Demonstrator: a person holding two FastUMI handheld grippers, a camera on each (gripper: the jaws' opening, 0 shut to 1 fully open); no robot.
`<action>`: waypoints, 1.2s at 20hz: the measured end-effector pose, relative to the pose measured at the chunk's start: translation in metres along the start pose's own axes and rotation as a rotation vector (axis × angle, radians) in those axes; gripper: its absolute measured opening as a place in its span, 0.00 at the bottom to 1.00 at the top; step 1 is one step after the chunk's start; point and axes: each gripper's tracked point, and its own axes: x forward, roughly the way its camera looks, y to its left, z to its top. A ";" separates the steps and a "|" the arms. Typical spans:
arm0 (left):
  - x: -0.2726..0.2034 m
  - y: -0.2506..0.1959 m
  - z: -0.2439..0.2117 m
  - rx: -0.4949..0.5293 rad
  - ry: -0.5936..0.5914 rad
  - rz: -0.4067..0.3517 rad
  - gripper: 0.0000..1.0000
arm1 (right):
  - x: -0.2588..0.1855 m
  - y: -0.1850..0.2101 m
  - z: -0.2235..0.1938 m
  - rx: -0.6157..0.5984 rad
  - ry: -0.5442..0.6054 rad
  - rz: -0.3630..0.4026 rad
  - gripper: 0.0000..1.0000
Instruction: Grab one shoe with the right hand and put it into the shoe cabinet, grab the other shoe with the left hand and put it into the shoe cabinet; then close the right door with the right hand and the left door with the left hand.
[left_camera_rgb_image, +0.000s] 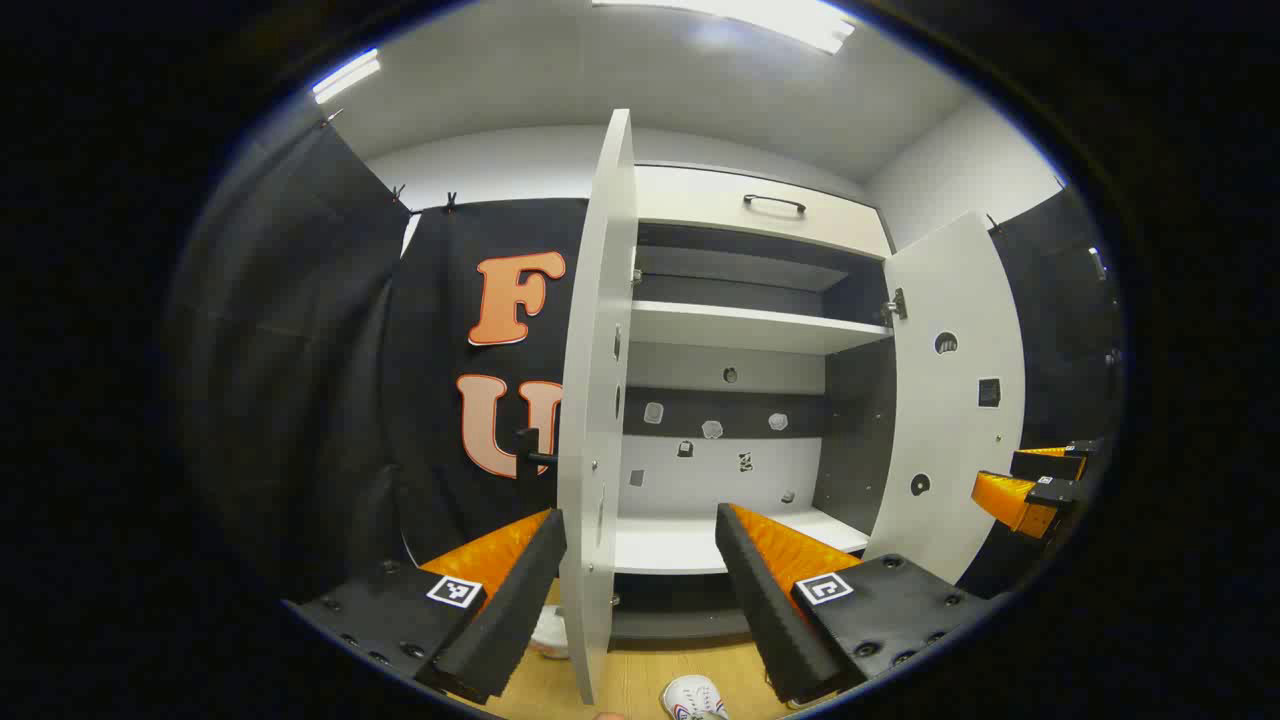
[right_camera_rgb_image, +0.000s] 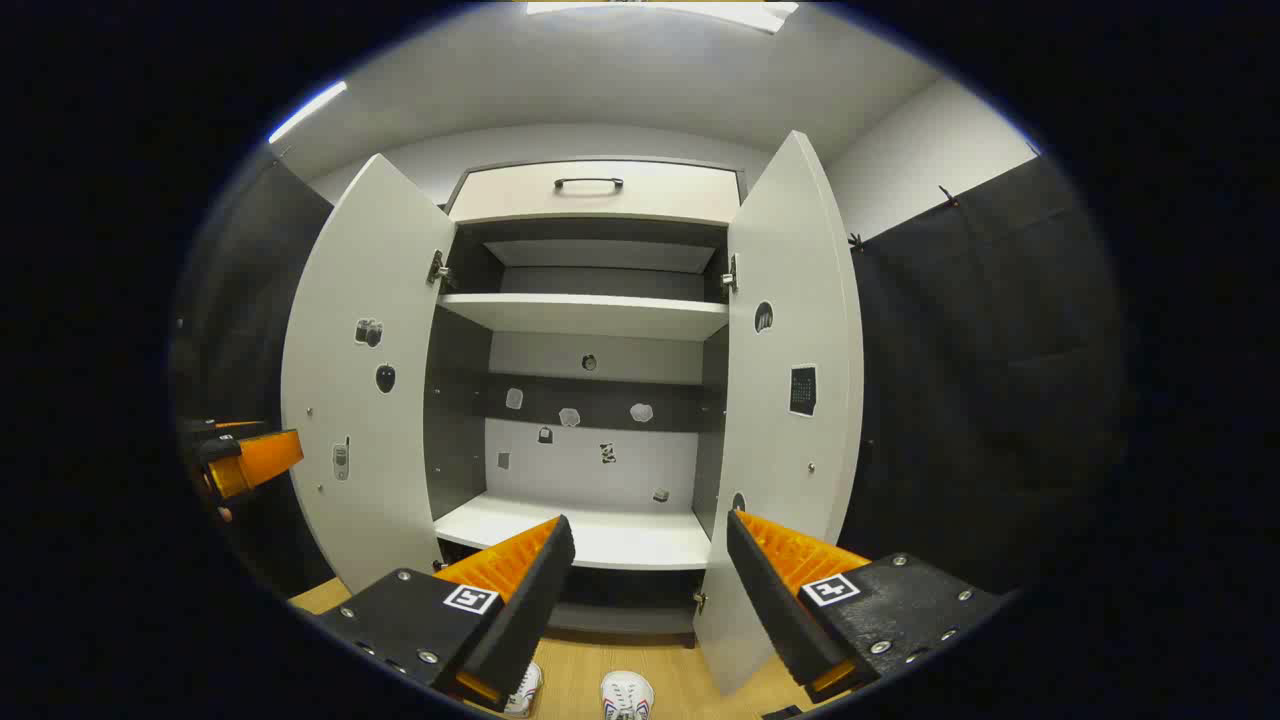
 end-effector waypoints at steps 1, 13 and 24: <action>0.000 -0.001 -0.001 0.003 0.002 -0.005 0.96 | -0.001 -0.001 -0.002 0.000 0.003 -0.002 0.94; 0.005 0.000 -0.001 0.006 -0.001 -0.014 0.96 | -0.002 -0.005 -0.010 -0.002 0.022 -0.033 0.95; 0.012 -0.001 -0.013 0.019 0.020 -0.023 0.96 | 0.014 -0.007 -0.092 -0.015 0.168 -0.056 0.95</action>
